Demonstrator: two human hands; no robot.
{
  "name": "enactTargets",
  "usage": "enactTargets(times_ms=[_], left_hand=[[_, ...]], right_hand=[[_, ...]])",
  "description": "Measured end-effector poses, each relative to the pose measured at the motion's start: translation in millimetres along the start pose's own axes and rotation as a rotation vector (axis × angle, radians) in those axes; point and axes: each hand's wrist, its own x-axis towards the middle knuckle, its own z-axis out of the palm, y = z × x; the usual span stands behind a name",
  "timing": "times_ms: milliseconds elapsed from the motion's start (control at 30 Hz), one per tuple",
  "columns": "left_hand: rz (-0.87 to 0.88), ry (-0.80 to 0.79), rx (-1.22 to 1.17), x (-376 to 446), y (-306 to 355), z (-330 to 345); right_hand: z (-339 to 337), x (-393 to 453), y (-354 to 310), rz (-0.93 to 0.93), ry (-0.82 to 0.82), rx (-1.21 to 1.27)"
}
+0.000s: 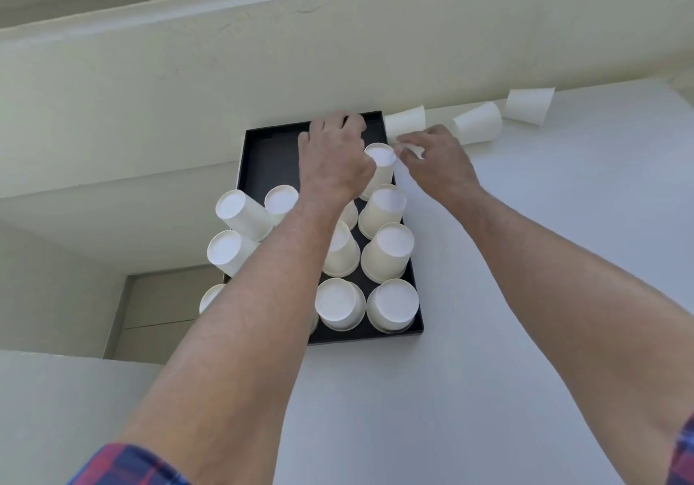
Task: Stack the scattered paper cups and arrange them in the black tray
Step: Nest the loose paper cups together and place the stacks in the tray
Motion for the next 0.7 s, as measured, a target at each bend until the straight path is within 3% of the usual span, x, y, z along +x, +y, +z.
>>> enactTargets(times_ms=[233, 500, 700], left_hand=[[0.032, -0.308, 0.059, -9, -9, 17], [0.190, -0.013, 0.061, -12, -15, 12], [0.139, 0.016, -0.004, -11, -7, 13]], right_hand=[[-4, 19, 26, 0.168, -0.020, 0.307], [7, 43, 28, 0.245, -0.080, 0.472], [12, 47, 34, 0.243, -0.036, 0.510]])
